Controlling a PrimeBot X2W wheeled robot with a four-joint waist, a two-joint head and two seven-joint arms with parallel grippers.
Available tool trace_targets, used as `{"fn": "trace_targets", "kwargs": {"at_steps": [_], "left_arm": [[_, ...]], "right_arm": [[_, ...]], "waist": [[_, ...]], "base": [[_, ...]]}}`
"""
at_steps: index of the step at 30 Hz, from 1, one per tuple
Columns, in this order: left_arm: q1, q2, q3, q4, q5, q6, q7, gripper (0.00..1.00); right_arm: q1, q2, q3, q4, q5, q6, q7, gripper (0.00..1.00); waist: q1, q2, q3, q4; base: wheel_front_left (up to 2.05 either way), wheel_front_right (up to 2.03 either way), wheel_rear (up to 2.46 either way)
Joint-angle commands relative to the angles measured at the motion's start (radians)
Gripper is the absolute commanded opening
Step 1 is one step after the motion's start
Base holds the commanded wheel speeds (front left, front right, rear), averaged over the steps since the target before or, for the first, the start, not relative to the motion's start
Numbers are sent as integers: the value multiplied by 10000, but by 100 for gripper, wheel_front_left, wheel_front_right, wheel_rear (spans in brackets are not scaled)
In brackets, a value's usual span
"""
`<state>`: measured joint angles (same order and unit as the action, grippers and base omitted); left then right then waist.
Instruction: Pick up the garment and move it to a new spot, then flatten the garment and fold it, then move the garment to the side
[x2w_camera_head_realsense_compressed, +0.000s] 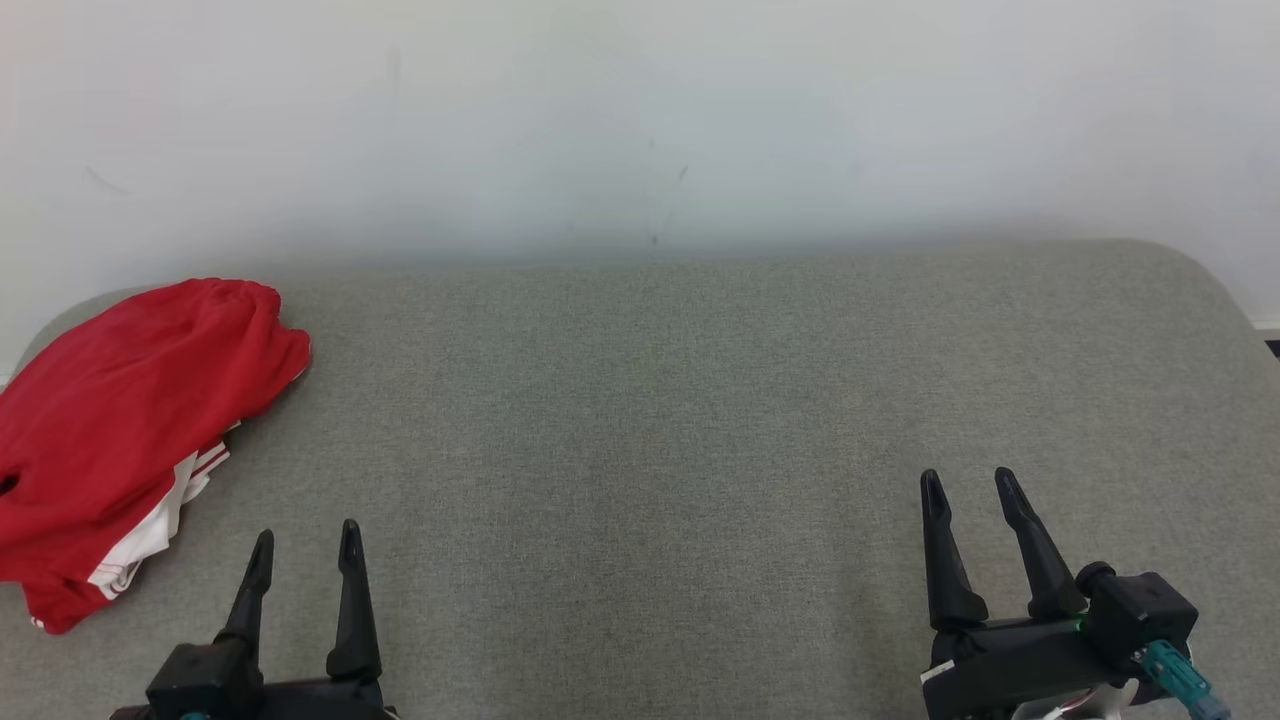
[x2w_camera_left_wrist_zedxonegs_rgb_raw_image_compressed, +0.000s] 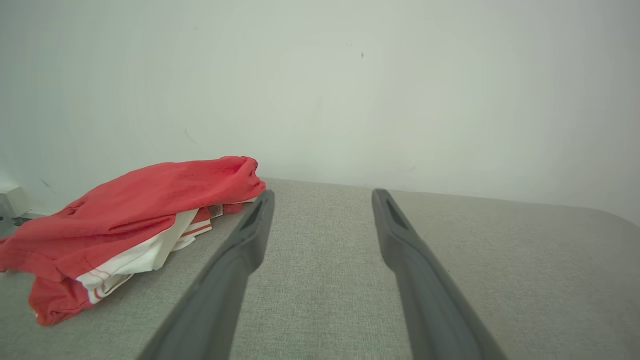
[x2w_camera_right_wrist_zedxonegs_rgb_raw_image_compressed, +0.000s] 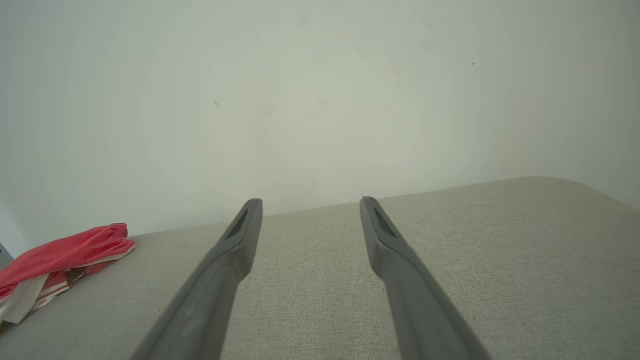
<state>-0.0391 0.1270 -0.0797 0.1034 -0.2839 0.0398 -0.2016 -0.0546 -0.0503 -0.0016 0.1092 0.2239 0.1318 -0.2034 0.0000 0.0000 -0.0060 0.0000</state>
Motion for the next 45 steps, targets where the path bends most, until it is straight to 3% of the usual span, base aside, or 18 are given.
{"fn": "trace_targets", "kwargs": {"at_steps": [1, 13, 27, 45], "left_arm": [[78, 66, -4, -36, 216, -13, -104, 100], [148, 250, -96, 353, 1005, 55, -272, 100], [421, 273, -70, -135, 1426, 243, 450, 100], [660, 346, -24, -700, 1156, 393, 1122, 100]], "right_arm": [[57, 1, -31, -3, -265, -16, -79, 100], [-68, 3, -249, 551, -1180, -18, -318, 100], [-161, 4, -280, 827, -2161, -20, -463, 100], [-96, 4, -330, 638, -2058, -21, 59, 100]], "waist": [[0, 0, -9, 0], [0, 0, -102, 27], [0, 0, -191, 36], [0, 0, -228, 19]], "base": [[0, 0, 0], [0, 0, 0], [0, 0, 0], [0, 0, 0]]}}
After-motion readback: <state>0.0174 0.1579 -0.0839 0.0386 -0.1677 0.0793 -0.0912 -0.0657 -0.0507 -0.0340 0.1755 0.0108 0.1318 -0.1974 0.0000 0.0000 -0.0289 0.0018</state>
